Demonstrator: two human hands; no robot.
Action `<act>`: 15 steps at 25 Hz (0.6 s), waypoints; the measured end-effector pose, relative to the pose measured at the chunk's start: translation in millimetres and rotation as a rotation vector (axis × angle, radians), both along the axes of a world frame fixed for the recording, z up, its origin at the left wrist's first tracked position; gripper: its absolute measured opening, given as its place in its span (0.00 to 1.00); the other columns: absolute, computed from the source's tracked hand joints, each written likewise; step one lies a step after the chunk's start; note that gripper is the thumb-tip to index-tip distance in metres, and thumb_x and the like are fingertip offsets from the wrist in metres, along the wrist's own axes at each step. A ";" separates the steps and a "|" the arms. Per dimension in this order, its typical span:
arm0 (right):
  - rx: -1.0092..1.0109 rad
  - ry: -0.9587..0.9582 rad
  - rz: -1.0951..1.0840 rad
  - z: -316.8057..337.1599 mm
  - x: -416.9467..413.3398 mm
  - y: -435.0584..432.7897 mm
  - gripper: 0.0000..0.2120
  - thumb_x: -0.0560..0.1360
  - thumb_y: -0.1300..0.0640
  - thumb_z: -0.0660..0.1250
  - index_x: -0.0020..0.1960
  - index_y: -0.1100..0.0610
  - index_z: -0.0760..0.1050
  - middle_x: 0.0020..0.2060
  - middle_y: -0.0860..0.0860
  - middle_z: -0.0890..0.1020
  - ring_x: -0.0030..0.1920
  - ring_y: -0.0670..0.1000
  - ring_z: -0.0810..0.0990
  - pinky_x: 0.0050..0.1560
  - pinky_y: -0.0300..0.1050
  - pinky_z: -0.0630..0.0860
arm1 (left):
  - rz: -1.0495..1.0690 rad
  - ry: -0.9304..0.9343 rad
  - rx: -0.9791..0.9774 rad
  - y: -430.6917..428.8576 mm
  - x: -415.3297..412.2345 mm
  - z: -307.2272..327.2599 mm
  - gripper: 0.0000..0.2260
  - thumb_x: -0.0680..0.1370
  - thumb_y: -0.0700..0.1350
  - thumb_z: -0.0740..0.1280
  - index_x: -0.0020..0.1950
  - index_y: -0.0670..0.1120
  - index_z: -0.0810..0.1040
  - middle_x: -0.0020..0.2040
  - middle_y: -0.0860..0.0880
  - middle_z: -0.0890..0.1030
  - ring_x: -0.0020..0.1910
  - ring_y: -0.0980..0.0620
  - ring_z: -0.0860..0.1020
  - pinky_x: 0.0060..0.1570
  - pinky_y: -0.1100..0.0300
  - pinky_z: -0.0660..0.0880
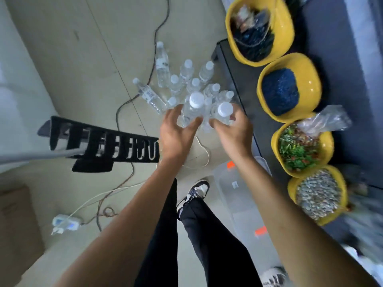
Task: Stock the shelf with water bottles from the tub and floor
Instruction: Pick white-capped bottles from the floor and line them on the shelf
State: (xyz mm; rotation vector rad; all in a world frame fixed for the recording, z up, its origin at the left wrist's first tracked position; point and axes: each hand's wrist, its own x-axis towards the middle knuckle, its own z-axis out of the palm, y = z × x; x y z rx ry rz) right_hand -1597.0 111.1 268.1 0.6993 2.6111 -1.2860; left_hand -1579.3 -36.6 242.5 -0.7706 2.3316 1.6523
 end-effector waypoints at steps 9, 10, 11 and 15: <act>-0.128 0.360 -0.116 359.7 -21.2 60.3 0.10 0.64 0.48 0.77 0.44 0.42 0.79 0.38 0.43 0.84 0.41 0.49 0.84 0.39 0.60 0.83 | -0.097 0.448 0.096 55.1 -67.7 366.2 0.18 0.69 0.58 0.77 0.54 0.51 0.84 0.50 0.53 0.81 0.49 0.58 0.81 0.49 0.63 0.77; -0.140 0.394 -0.115 393.8 -23.4 71.0 0.10 0.64 0.48 0.77 0.43 0.44 0.79 0.39 0.46 0.85 0.42 0.53 0.85 0.40 0.62 0.83 | -0.106 0.483 0.111 64.3 -72.4 403.0 0.17 0.69 0.59 0.77 0.52 0.51 0.84 0.49 0.53 0.82 0.47 0.58 0.81 0.48 0.61 0.78; -0.147 0.424 -0.112 425.8 -24.4 82.8 0.11 0.64 0.48 0.77 0.45 0.47 0.80 0.41 0.51 0.86 0.43 0.56 0.85 0.40 0.64 0.82 | -0.114 0.521 0.132 74.3 -75.6 436.4 0.15 0.68 0.58 0.77 0.50 0.52 0.84 0.48 0.52 0.83 0.45 0.57 0.81 0.46 0.59 0.79; -0.080 0.501 -0.095 530.7 -33.5 135.6 0.24 0.65 0.43 0.77 0.51 0.60 0.79 0.50 0.67 0.81 0.49 0.67 0.83 0.40 0.69 0.80 | -0.180 0.667 0.254 116.7 -93.4 538.5 0.10 0.68 0.58 0.78 0.40 0.54 0.83 0.35 0.56 0.76 0.31 0.59 0.72 0.36 0.61 0.68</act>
